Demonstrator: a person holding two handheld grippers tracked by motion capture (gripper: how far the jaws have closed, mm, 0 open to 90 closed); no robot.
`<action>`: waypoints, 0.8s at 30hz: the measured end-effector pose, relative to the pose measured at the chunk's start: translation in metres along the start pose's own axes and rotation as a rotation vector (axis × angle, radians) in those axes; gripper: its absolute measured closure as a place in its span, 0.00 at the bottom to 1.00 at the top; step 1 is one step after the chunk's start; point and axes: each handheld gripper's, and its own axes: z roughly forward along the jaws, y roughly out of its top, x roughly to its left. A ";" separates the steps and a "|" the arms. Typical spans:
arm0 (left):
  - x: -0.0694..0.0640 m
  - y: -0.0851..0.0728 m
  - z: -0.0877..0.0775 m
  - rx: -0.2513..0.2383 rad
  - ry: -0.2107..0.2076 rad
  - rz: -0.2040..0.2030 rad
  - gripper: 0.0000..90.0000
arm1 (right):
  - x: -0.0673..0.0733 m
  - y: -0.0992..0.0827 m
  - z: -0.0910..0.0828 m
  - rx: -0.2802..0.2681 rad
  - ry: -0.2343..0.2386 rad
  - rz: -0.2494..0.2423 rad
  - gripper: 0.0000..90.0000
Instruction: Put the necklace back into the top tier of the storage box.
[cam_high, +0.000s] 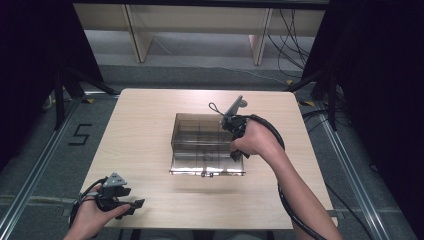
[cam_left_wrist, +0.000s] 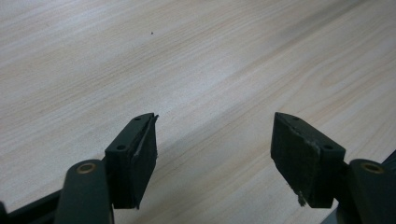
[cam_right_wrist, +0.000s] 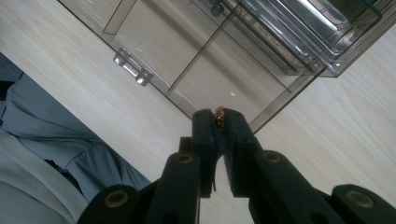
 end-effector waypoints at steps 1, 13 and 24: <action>0.000 0.000 0.000 0.004 -0.002 0.001 0.35 | -0.001 0.000 0.001 -0.002 0.003 -0.011 0.94; 0.000 0.000 0.000 -0.013 -0.001 0.018 0.35 | -0.002 0.003 0.006 -0.007 0.002 -0.005 0.94; 0.002 0.001 0.000 0.000 0.001 0.033 0.35 | -0.004 0.006 0.012 0.004 -0.001 -0.008 0.94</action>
